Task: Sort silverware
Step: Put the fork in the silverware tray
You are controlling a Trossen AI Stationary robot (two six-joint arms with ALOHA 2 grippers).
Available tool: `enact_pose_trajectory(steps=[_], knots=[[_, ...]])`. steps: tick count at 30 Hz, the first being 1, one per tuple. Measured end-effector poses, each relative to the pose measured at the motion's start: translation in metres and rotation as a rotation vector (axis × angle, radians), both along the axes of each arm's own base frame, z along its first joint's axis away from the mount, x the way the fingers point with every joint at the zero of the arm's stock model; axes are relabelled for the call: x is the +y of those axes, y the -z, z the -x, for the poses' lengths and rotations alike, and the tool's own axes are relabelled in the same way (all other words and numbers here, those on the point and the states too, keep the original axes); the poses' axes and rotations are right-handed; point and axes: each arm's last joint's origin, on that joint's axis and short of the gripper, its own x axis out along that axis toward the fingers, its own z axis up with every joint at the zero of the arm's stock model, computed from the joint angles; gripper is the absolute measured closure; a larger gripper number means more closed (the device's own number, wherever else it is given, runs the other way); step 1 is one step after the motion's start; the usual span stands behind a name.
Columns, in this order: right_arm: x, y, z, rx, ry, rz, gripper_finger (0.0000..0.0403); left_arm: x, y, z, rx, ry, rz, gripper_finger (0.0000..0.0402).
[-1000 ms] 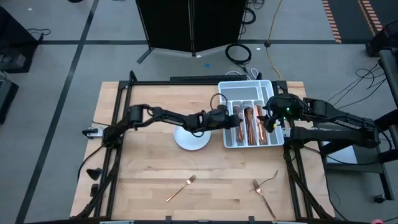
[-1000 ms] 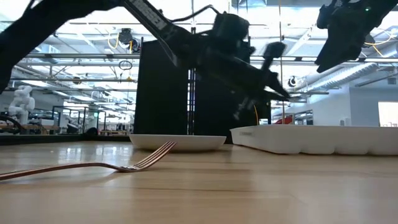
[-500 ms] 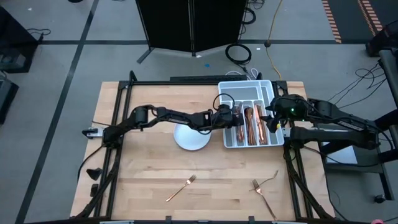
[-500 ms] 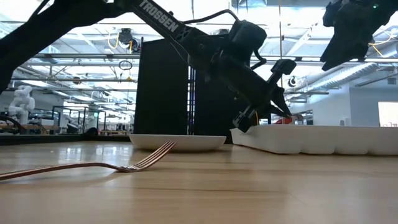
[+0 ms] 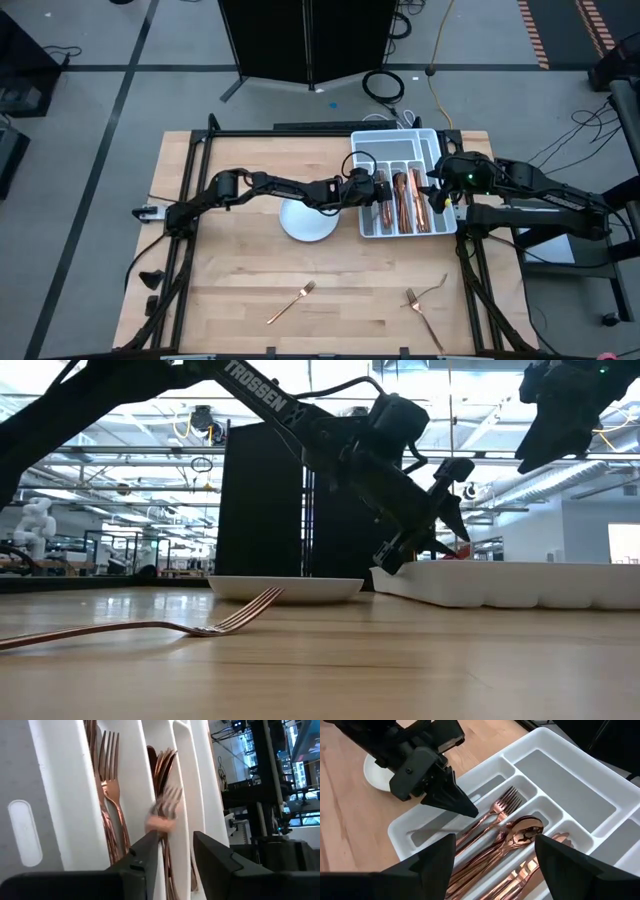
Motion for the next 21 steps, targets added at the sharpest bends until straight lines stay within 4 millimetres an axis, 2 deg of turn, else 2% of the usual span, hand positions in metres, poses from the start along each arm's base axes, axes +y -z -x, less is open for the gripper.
enact_pose_trajectory(steps=[6, 10, 13, 15, 17, 21], knots=[[0.0, 0.001, 0.001, 0.006, 0.012, -0.014, 0.014, 0.01, 0.001, 0.001, 0.019, 0.009, -0.033, 0.0263], [0.002, 0.004, 0.003, 0.036, 0.004, -0.051, 0.014, 0.027, -0.006, 0.004, 0.061, 0.155, -0.198, 0.026], [0.004, 0.006, 0.008, 0.056, -0.006, -0.082, 0.014, 0.03, -0.023, 0.007, 0.072, 0.303, -0.353, 0.026], [0.005, 0.005, 0.012, 0.052, -0.003, -0.084, 0.014, 0.021, -0.033, 0.007, 0.076, 0.401, -0.453, 0.026], [0.007, 0.004, 0.017, 0.036, -0.001, -0.08, 0.014, 0.003, -0.038, 0.009, 0.131, 0.486, -0.525, 0.026], [0.01, 0.001, 0.027, -0.017, -0.002, -0.064, 0.014, -0.036, -0.039, 0.009, 0.333, 0.555, -0.712, 0.026]])
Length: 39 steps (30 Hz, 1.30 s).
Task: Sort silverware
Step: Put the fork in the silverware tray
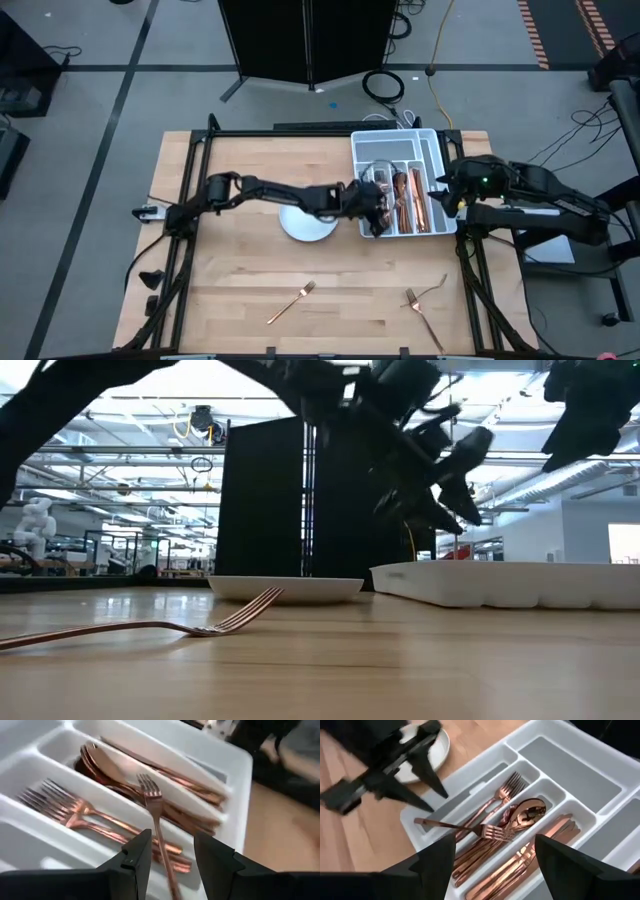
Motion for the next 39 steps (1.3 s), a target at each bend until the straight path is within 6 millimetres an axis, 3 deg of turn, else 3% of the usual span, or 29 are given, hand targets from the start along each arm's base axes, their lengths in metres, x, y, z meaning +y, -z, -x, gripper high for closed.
enact_pose_trajectory(steps=[4, 8, 15, 24, 33, 39], knots=[[0.002, -0.002, 0.007, -0.042, 0.003, 0.01, 0.014, -0.022, -0.004, -0.004, 0.041, -0.016, -0.206, 0.026], [0.002, -0.003, 0.007, -0.061, 0.019, -0.003, 0.014, -0.028, -0.006, -0.008, 0.039, -0.007, -0.293, 0.026], [0.002, -0.004, 0.007, -0.085, 0.048, -0.029, 0.014, -0.017, 0.021, -0.016, 0.053, 0.0, -0.324, 0.026], [0.002, -0.004, 0.007, -0.095, 0.065, -0.047, 0.014, -0.034, 0.046, -0.027, 0.056, 0.151, -0.457, 0.026], [0.002, -0.004, 0.007, -0.103, 0.085, -0.067, 0.014, -0.028, 0.059, -0.033, 0.161, 0.127, -0.472, 0.026], [0.002, -0.004, 0.007, -0.105, 0.089, -0.071, 0.014, -0.018, 0.065, -0.029, 0.196, 0.184, -0.336, 0.026]])
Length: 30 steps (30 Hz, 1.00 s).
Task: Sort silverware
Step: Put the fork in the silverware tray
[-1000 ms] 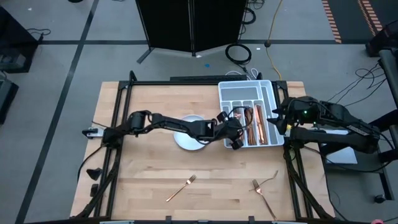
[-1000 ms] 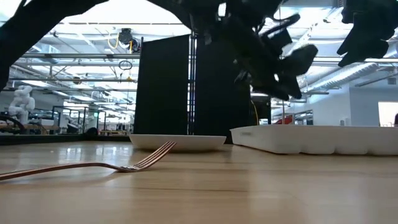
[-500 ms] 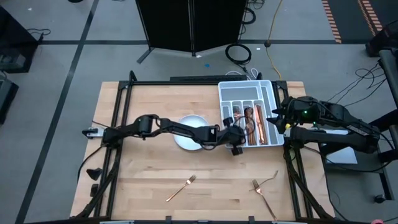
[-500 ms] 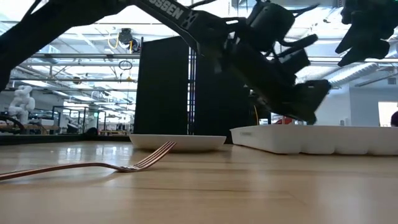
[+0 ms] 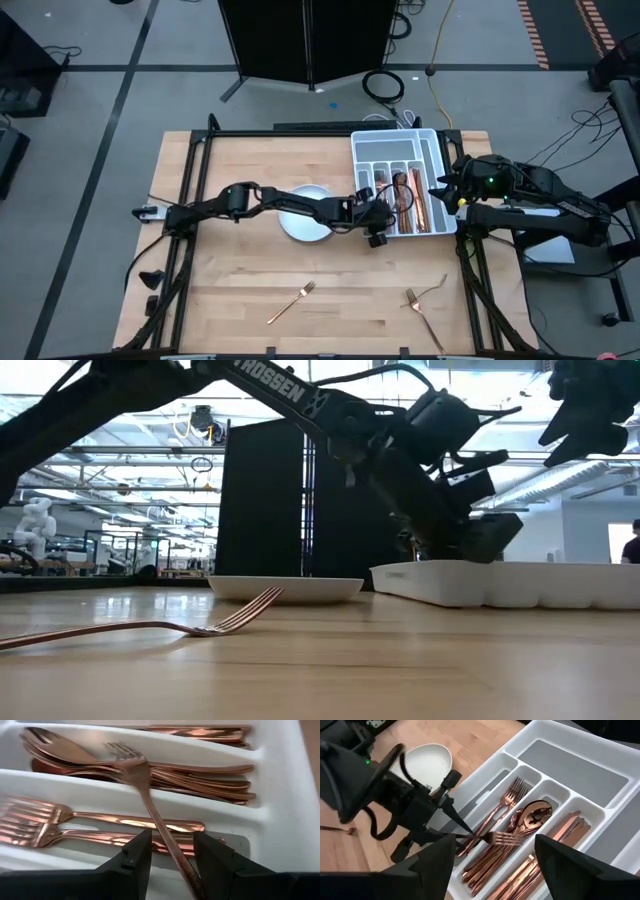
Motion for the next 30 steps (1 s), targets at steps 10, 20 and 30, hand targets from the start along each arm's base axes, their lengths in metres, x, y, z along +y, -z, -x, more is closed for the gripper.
enact_pose_trajectory(steps=[10, 20, 30], knots=[[0.0, 0.0, 0.0, -0.008, 0.015, -0.017, 0.014, 0.003, 0.001, 0.002, 0.035, 0.026, 0.037, 0.0311], [0.0, 0.0, 0.0, -0.013, 0.021, -0.03, 0.014, 0.011, -0.019, -0.002, -0.026, -0.074, 0.082, 0.04], [0.0, -0.003, -0.002, -0.025, -0.021, 0.027, 0.014, 0.062, -0.073, 0.015, -0.107, -0.296, 0.357, 0.04]])
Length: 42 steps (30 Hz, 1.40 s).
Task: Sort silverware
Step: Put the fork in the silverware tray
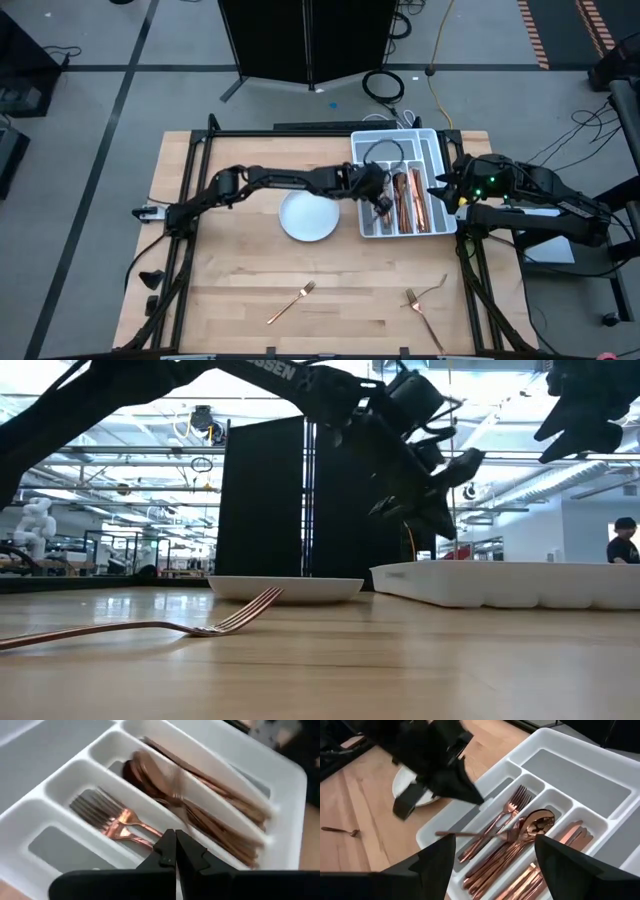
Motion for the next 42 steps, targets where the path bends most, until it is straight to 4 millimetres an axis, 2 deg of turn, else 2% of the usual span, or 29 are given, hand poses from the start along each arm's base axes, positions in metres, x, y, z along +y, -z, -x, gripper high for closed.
enact_pose_trajectory(steps=[4, 7, 11, 13, 16, 19, 24, 28, 33, 35, 42], knots=[[0.0, 0.0, 0.0, 0.011, -0.017, 0.019, 0.014, 0.02, -0.006, 0.004, -0.057, -0.119, 0.181, 0.0401], [0.0, 0.002, 0.001, 0.035, -0.03, 0.028, 0.014, 0.025, -0.006, 0.004, -0.066, -0.036, 0.234, 0.0401], [0.001, 0.003, 0.002, 0.062, -0.052, 0.047, 0.014, 0.004, -0.007, 0.0, -0.064, 0.095, 0.18, 0.0397], [0.001, 0.003, 0.002, 0.063, -0.056, 0.051, 0.014, -0.01, -0.008, -0.003, -0.073, 0.13, 0.173, 0.0383], [0.001, 0.003, 0.002, 0.065, -0.059, 0.055, 0.014, -0.026, -0.003, -0.006, -0.057, 0.17, 0.062, 0.0352], [0.001, 0.003, 0.002, 0.065, -0.062, 0.059, 0.014, -0.034, 0.009, -0.007, -0.008, 0.152, -0.006, 0.0311], [0.001, 0.002, 0.002, 0.053, -0.045, 0.044, 0.014, -0.045, 0.027, -0.016, -0.023, 0.167, -0.065, 0.0243], [0.0, 0.002, 0.002, 0.044, -0.027, 0.029, 0.014, -0.053, 0.05, -0.019, 0.024, 0.169, -0.119, 0.0204], [0.0, 0.002, 0.001, 0.032, -0.01, 0.01, 0.014, -0.064, 0.06, -0.021, 0.045, 0.236, -0.22, 0.0189], [0.0, 0.002, 0.001, 0.028, -0.001, 0.0, 0.014, -0.068, 0.07, -0.022, 0.071, 0.231, -0.252, 0.0189], [0.0, 0.001, 0.0, 0.0, 0.014, -0.012, 0.014, -0.067, 0.077, -0.022, 0.091, 0.248, -0.228, 0.019]])
